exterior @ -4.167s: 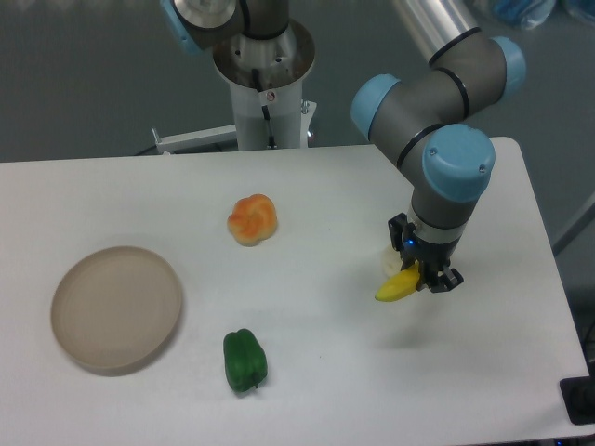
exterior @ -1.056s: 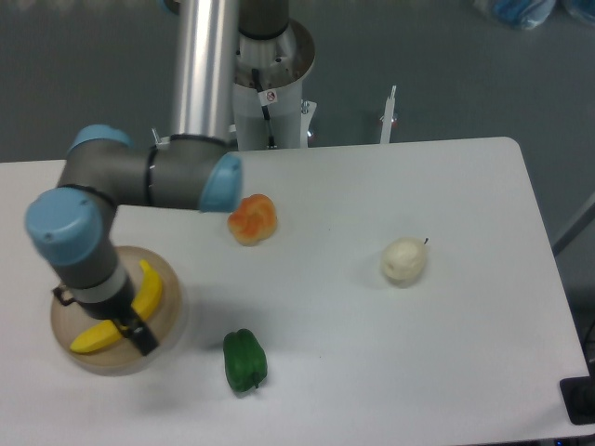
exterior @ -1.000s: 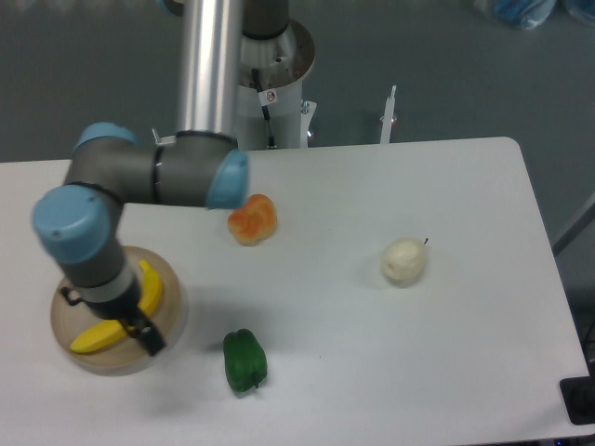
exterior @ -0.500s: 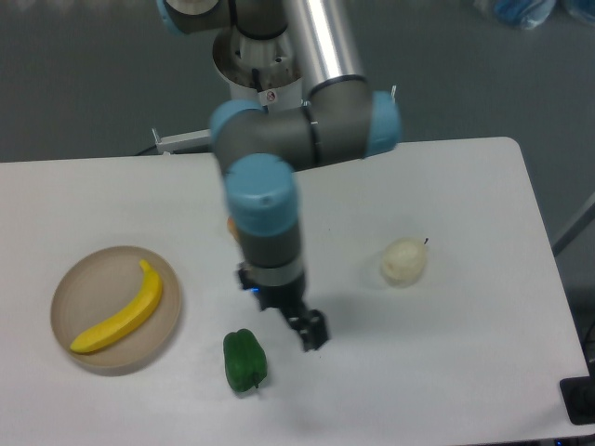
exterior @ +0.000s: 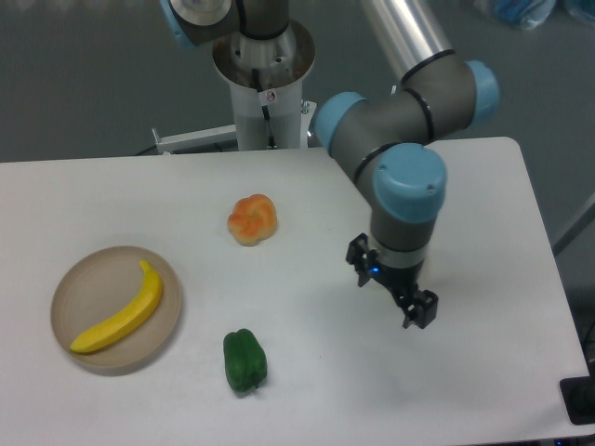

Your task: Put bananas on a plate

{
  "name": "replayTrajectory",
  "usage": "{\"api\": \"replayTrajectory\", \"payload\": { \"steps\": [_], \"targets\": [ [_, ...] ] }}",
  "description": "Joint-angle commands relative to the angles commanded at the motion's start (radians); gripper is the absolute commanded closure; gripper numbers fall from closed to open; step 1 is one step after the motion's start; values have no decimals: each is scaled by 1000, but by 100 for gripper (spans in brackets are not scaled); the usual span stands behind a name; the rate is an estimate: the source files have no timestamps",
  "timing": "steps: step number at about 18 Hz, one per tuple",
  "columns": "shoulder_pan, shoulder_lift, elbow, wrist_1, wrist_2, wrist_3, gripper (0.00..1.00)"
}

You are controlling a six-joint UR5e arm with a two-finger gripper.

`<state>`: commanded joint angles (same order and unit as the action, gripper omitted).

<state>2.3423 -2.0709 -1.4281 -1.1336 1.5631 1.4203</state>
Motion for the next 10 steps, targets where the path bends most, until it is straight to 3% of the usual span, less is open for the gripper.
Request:
{"api": "replayTrajectory", "payload": {
  "steps": [10],
  "targets": [
    [14, 11, -25, 2, -2, 3, 0]
  ]
}}
